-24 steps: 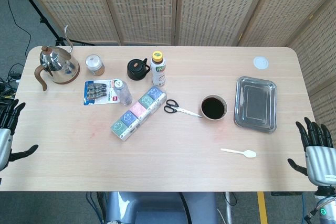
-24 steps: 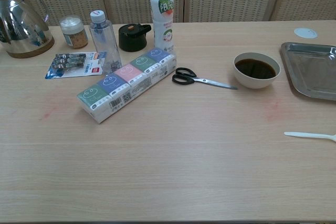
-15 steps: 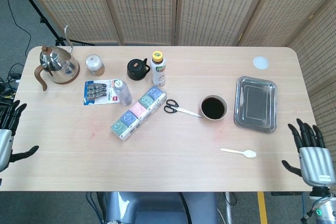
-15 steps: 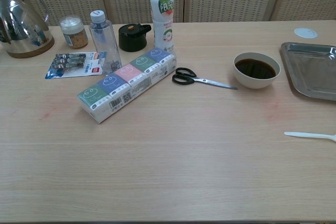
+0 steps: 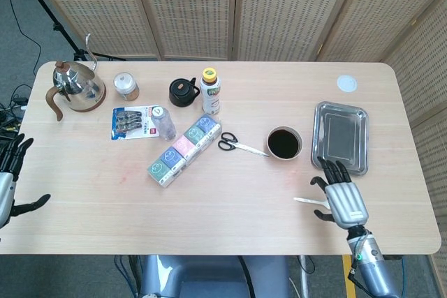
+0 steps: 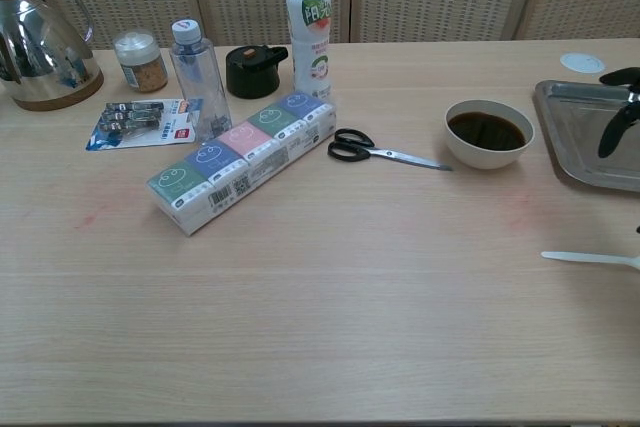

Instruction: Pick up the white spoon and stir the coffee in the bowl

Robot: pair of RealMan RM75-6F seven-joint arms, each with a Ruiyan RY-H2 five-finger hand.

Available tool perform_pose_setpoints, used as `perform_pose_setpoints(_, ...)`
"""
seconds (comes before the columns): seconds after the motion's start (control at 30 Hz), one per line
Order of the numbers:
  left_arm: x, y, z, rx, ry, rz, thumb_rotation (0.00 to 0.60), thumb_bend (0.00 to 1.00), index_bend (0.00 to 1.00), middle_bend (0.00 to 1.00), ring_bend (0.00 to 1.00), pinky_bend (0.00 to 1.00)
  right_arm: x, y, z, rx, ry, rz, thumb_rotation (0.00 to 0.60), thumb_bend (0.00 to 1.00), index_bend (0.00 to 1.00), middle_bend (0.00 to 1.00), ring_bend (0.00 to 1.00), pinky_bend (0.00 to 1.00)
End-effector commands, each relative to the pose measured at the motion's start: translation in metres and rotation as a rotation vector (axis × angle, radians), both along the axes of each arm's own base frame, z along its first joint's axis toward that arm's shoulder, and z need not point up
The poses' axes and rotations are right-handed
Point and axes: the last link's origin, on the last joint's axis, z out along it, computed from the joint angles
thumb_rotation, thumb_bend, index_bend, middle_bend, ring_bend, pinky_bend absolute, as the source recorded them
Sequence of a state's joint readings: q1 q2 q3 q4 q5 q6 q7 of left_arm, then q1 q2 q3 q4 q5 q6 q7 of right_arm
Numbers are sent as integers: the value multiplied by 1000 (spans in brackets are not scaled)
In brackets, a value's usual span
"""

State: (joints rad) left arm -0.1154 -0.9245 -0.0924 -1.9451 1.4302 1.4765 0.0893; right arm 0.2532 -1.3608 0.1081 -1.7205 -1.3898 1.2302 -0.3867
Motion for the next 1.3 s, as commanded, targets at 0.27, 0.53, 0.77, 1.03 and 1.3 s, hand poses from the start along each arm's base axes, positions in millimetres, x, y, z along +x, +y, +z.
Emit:
perform_pose_setpoints(0.27,-2,1,3,-3,-19,3,600,0,0,0,0,0,4,-28,-41,32,53,-77,600,114,399,0,0,0)
perform_pose_setpoints(0.53,-3,3,2,-8,-19,7,600,0,0,0,0,0,-4,-31,-51,34,74,-114,600,156,432,0,0,0)
perform_pose_setpoints(0.77,-1,3,0,-14,-13,4,600,0,0,0,0,0,-16,-32,-57,38,77,-153,600,156,453,0,0,0)
perform_pose_setpoints(1.03,-2,4,-1,-16,-15,7,600,0,0,0,0,0,-22,-30,-63,55,80,-171,600,245,453,0,0,0)
perform_pose_setpoints(1.3,-2,5,-1,-18,-18,9,600,0,0,0,0,0,-18,-26,-70,92,54,-188,600,272,453,0,0,0)
